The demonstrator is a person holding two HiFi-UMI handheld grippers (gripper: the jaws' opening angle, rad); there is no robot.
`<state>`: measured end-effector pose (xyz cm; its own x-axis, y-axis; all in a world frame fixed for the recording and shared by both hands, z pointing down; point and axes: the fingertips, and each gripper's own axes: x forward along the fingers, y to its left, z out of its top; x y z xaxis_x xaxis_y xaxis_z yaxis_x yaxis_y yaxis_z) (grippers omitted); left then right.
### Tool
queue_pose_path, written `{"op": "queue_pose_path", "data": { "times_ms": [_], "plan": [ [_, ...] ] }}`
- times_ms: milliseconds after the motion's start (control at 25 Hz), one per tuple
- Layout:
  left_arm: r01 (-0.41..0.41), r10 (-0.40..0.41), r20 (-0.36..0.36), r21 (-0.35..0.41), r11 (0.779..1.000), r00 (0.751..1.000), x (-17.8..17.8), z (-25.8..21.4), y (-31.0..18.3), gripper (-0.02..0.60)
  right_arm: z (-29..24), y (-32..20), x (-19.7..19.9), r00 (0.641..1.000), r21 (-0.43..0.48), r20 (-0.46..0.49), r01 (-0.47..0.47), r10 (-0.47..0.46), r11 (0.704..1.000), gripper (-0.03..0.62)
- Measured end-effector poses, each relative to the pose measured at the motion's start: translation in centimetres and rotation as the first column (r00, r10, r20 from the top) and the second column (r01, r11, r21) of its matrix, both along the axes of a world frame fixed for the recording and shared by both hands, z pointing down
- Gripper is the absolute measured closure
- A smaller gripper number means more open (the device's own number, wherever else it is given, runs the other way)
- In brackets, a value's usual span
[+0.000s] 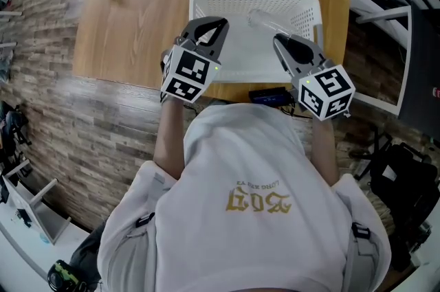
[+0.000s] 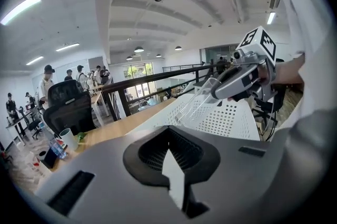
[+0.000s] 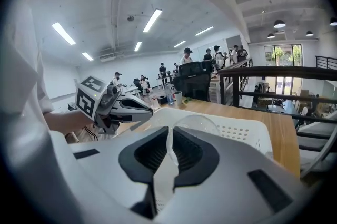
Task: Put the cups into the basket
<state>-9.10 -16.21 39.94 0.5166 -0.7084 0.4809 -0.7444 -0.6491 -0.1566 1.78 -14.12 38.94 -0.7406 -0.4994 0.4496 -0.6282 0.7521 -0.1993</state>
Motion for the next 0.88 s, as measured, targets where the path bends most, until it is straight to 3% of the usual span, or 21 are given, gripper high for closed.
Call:
{"op": "queue_pose_path", "data": {
  "times_ms": [560,880],
  "plan": [
    [-0.123,0.156,0.18,-0.183,0.975,0.971,2.5,4.5,0.0,0.574,4.6,-1.0,0.6,0.987,-0.083,-0.157,0.028,-0.041,0.996,0.567],
    [-0.196,0.264,0.289,-0.243,0.95,0.92,3.6,6.6,-0.4,0.574,6.3,-1.9,0.1,0.955,-0.096,-0.274,0.089,-0.113,0.991,0.566]
  ]
}}
